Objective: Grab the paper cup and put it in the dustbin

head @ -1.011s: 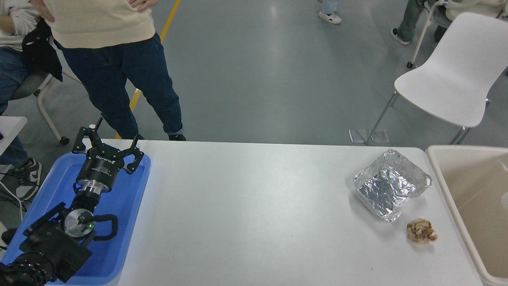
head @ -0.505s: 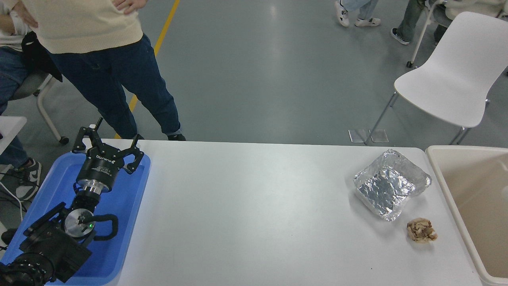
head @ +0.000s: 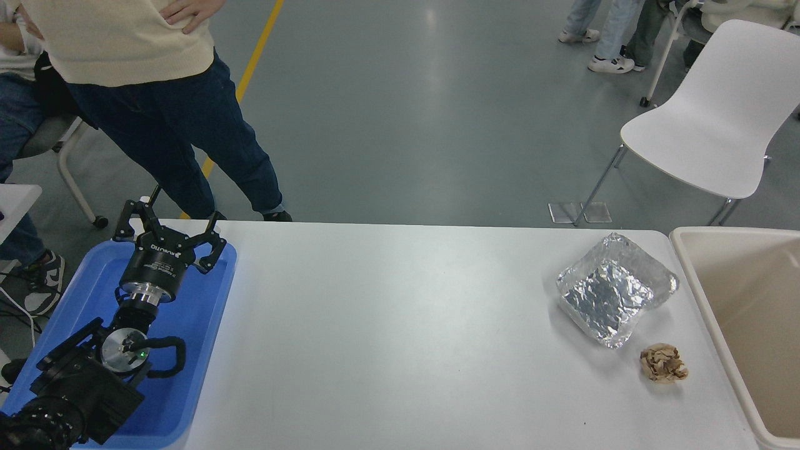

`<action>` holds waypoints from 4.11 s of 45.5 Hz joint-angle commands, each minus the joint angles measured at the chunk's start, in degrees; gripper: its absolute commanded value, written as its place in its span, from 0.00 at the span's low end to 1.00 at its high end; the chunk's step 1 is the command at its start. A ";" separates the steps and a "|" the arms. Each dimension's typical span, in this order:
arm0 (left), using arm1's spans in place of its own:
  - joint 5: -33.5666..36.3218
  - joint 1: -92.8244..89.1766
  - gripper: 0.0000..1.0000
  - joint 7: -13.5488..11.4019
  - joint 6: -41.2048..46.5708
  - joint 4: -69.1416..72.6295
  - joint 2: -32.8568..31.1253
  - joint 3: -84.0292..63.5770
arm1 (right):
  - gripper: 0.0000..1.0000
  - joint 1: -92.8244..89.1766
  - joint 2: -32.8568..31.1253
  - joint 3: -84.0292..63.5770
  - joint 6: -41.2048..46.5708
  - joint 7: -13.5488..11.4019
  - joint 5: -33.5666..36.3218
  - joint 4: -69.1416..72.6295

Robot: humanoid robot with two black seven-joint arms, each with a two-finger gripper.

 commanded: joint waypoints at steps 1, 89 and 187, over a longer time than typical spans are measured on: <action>0.00 -0.08 1.00 0.00 0.00 0.00 0.00 0.01 | 0.00 -1.53 2.07 1.87 -1.27 -2.00 0.11 -0.84; 0.09 -0.17 1.00 0.26 0.00 0.00 -0.09 0.01 | 1.00 43.37 -18.50 -20.18 -4.09 -1.47 -5.24 61.12; 0.00 0.00 1.00 0.17 0.00 0.00 0.00 0.01 | 1.00 97.70 7.61 -30.12 38.98 -1.74 -3.93 73.07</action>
